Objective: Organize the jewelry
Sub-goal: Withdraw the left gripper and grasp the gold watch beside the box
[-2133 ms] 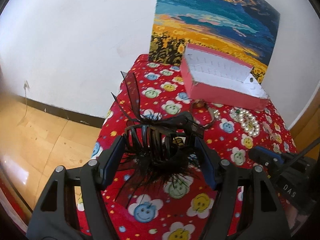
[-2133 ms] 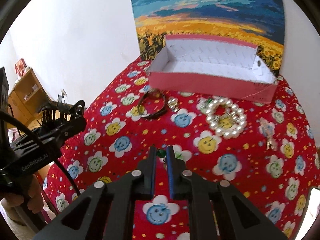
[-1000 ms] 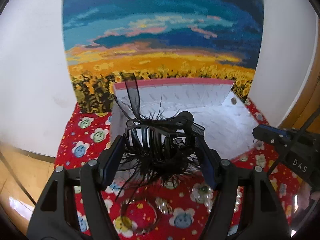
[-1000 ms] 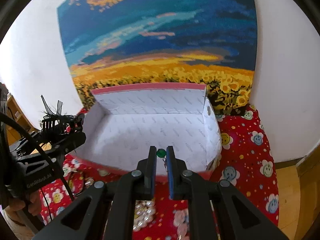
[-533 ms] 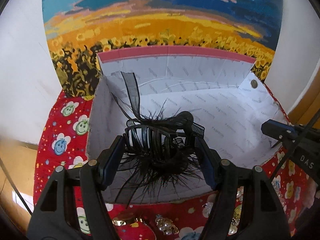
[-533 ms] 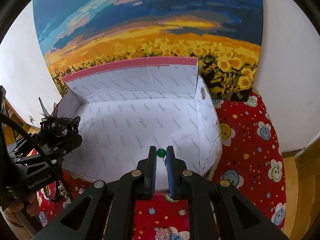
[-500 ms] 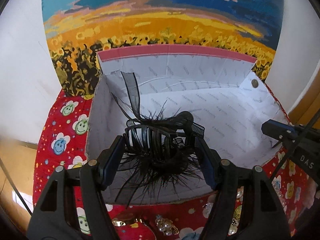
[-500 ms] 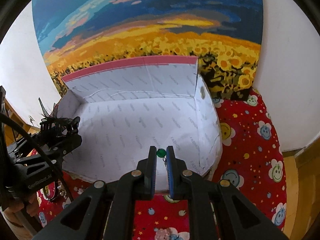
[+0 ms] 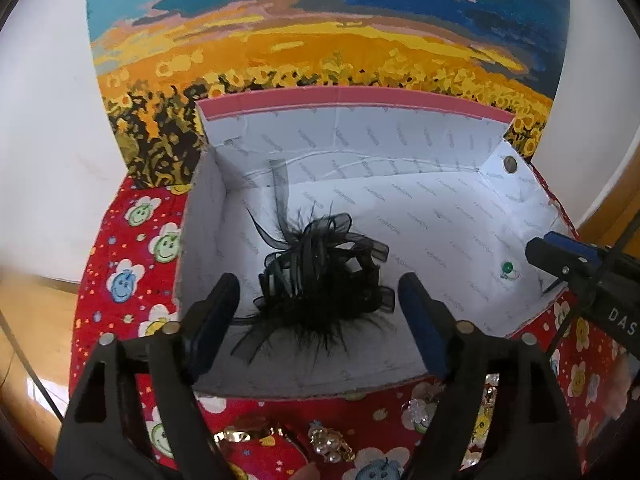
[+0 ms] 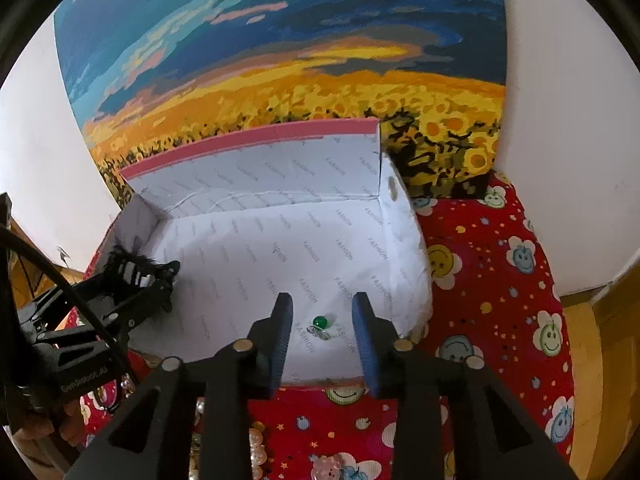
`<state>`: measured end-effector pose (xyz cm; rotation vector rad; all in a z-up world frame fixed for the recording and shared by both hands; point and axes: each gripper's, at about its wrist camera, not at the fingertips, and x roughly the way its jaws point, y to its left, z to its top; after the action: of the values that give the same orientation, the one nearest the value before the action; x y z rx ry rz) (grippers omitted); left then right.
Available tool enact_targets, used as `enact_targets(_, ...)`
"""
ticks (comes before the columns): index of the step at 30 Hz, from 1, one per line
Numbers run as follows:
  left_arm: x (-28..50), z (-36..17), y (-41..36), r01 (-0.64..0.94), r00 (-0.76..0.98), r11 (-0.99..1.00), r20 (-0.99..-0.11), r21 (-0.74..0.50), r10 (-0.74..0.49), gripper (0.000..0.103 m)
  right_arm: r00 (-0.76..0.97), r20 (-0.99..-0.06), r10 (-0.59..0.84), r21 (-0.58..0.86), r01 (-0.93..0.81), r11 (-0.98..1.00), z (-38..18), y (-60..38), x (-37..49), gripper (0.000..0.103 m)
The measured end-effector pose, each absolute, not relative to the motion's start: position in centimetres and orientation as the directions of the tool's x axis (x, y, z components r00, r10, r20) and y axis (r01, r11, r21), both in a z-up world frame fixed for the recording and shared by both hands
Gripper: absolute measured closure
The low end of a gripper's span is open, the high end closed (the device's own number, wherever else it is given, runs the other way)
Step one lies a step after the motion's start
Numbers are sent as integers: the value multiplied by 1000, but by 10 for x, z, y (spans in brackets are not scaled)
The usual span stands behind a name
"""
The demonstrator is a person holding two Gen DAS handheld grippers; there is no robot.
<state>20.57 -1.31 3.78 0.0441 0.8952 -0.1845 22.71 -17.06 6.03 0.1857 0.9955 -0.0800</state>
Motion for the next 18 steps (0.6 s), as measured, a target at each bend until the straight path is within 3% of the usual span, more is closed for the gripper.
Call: enact_targets(18,155,74,28,152,634,984,-755,-90,-167,26,601,-794,88,193,113,975,105,-148,180,62)
